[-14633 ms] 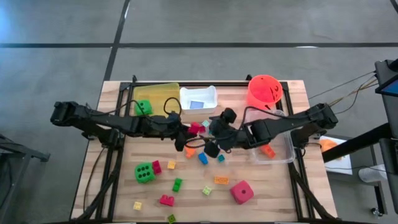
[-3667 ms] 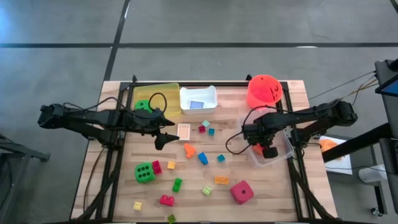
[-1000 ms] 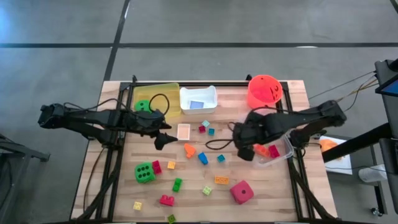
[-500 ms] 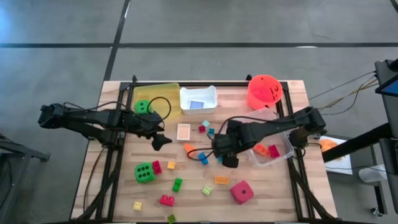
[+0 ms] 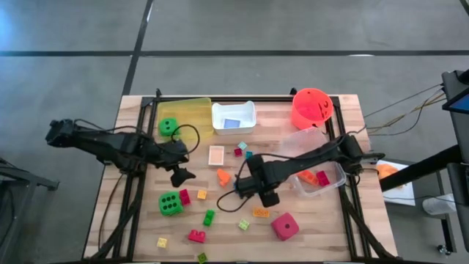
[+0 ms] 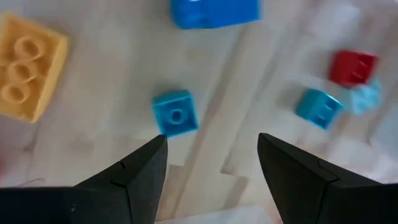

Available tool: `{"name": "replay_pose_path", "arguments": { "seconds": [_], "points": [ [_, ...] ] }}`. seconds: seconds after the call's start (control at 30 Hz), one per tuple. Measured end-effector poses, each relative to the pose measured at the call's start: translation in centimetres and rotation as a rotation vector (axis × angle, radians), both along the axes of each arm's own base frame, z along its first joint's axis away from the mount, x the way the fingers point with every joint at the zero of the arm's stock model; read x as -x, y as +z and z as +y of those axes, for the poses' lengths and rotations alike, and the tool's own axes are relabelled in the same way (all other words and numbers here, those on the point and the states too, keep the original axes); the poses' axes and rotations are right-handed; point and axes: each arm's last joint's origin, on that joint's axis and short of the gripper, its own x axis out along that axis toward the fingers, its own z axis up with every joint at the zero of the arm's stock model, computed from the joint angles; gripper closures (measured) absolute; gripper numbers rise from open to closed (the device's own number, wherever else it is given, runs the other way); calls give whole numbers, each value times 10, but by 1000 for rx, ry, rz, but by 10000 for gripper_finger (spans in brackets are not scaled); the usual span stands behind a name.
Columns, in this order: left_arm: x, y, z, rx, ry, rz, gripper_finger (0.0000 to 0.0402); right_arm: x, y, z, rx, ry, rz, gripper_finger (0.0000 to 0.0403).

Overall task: Pick & Place Toys
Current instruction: Put the blue game piece into the transparent bin

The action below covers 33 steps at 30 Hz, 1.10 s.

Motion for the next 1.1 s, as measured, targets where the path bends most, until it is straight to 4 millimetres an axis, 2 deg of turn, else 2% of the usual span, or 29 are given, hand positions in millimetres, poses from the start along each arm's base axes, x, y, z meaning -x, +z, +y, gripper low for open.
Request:
{"name": "replay_pose_path", "arguments": {
  "seconds": [0.13,0.6,0.7,0.93,1.1],
  "points": [
    [3,2,-3,-2,-19,-16,16,-4,-10,3,-65,89,44,157],
    [8,7,-2,-30,-24,-45,16,-16,-58,6,-49,217,160,159],
    [8,7,-2,-32,-22,-47,16,-14,-60,4,-48,212,168,177],
    [8,7,-2,-28,-19,-49,16,-13,-62,-6,-94,178,184,249],
    [8,7,-2,-26,-16,-50,16,-8,-67,-6,-84,216,213,270]
  ]
}}
